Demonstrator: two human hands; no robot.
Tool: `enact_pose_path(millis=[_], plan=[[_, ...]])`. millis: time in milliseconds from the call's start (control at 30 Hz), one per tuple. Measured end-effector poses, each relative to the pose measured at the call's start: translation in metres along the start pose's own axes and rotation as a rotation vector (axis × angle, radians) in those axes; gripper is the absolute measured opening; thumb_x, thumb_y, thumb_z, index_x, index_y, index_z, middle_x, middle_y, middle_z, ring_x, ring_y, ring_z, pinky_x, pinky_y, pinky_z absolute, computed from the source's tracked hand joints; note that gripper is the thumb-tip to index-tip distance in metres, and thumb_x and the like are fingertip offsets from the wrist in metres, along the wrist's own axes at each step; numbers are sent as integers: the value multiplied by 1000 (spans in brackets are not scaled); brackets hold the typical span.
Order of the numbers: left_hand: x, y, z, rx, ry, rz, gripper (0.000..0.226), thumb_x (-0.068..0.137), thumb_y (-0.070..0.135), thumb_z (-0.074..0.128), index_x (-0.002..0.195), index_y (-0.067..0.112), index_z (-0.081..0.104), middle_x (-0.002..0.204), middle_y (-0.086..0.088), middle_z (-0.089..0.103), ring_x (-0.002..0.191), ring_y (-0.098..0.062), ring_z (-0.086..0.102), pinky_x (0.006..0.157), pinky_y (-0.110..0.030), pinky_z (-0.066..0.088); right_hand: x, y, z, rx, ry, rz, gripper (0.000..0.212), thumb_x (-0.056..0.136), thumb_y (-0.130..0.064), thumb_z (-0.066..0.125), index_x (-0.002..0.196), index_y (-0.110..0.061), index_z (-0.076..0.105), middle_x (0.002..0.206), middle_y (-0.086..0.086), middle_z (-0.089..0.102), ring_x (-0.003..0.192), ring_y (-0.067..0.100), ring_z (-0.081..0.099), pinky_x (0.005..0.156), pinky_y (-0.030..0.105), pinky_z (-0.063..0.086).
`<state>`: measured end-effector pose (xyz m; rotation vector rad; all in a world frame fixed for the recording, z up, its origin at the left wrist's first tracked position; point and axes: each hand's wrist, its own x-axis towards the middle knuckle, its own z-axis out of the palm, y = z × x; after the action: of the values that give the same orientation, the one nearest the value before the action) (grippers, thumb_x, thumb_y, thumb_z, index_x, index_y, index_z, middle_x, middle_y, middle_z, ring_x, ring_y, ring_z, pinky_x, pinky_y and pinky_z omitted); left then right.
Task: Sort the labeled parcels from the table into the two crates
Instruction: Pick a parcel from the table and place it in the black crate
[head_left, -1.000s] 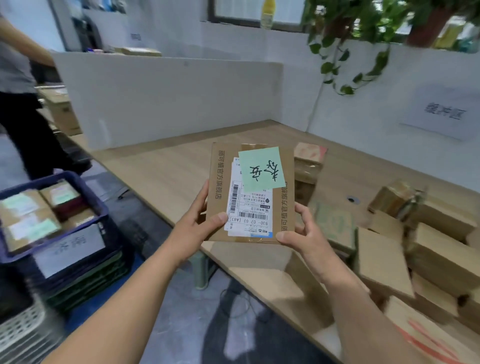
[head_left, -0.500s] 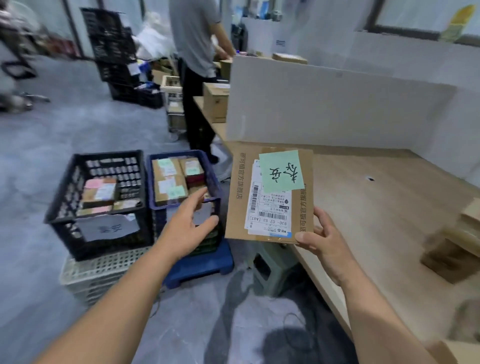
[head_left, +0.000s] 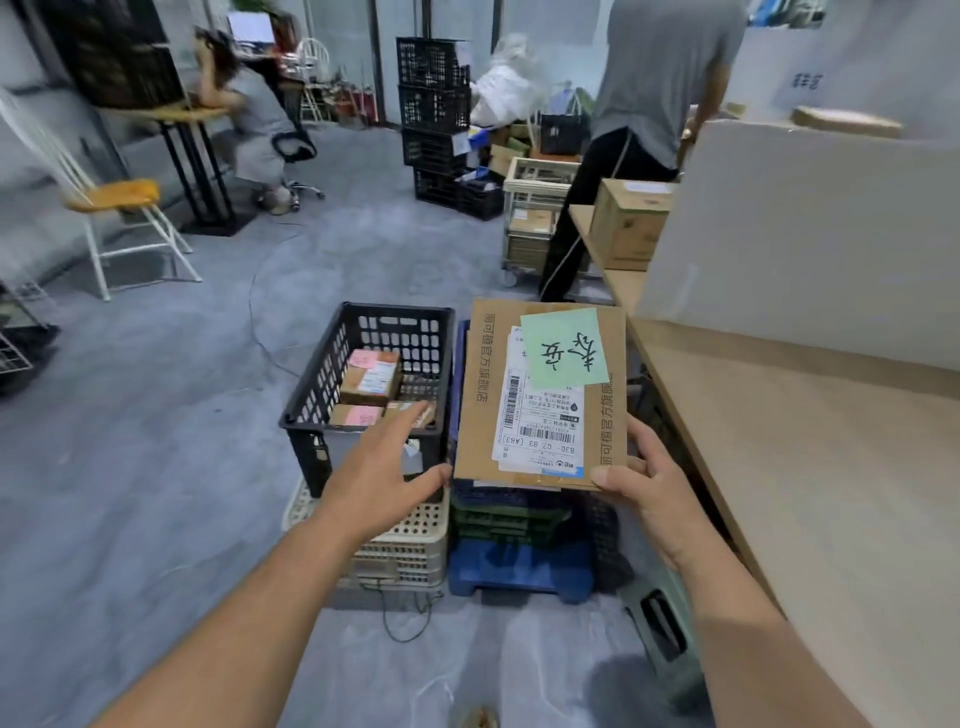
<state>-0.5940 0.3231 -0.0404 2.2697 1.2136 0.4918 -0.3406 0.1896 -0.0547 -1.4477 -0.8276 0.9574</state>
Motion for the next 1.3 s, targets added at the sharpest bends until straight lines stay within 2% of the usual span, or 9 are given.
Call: enact_pose_path(millis=[200,367,433,600,833,900,1067,1167,1300], plan=[[68,-32,-6,67,-15,-47,77,86,48,62,149,36,19,155,7,28,141,-13,25,110,-38,32,79,5,20,4,-47,45,87,58,-32,76,138,-37,42,109,2,73,106,21,68,98,44,51],[118,-59,-9,106,-15,-91,78,86,48,62,150,35,19,154,6,29,140,-13,26,109,-34,31,143,13,34,-9,-62,101,71,85,-4,68,142,-34,40,104,1,74,102,22,69,99,45,50],[132,-71,-10,99,-8,-105,79,86,47,63,150,36,19,152,4,32,139,-13,27,107,-33,32,164,17,44,-5,-76,113,73,83,-3,70,143,-32,40,105,1,74,102,23,69,94,42,53],[144,-102,-16,98,-11,-178,78,87,45,63,150,35,19,153,5,30,138,-14,29,106,-35,33,200,24,77,-20,-130,132,83,62,-24,74,138,-35,42,106,-1,74,99,19,70,84,34,55],[175,-155,-32,94,-23,-228,78,86,46,63,150,33,21,152,5,30,137,-14,31,104,-35,35,250,30,122,-36,-159,183,67,75,-12,73,128,-41,45,99,1,76,93,23,72,84,34,54],[189,-169,-37,93,-36,-218,78,87,45,63,150,33,20,153,4,30,137,-14,30,104,-33,34,265,33,133,-50,-135,206,65,83,-3,69,131,-39,45,98,2,76,92,22,72,84,36,56],[238,-216,-59,83,-89,-178,79,87,48,61,150,34,17,153,5,30,138,-15,29,106,-32,33,311,36,171,-70,-95,252,69,82,-7,71,139,-35,44,104,3,75,97,24,71,96,47,52],[270,-248,-77,81,-122,-160,78,88,49,60,150,36,15,154,6,29,139,-15,29,108,-32,32,341,34,203,-61,-74,278,77,70,-18,74,139,-34,44,104,1,75,98,22,71,96,44,52],[310,-293,-95,79,-171,-127,75,89,47,59,149,36,16,153,8,28,138,-13,27,108,-30,30,381,42,241,-30,-37,333,74,73,-11,77,135,-35,44,106,8,73,97,22,71,87,33,54]])
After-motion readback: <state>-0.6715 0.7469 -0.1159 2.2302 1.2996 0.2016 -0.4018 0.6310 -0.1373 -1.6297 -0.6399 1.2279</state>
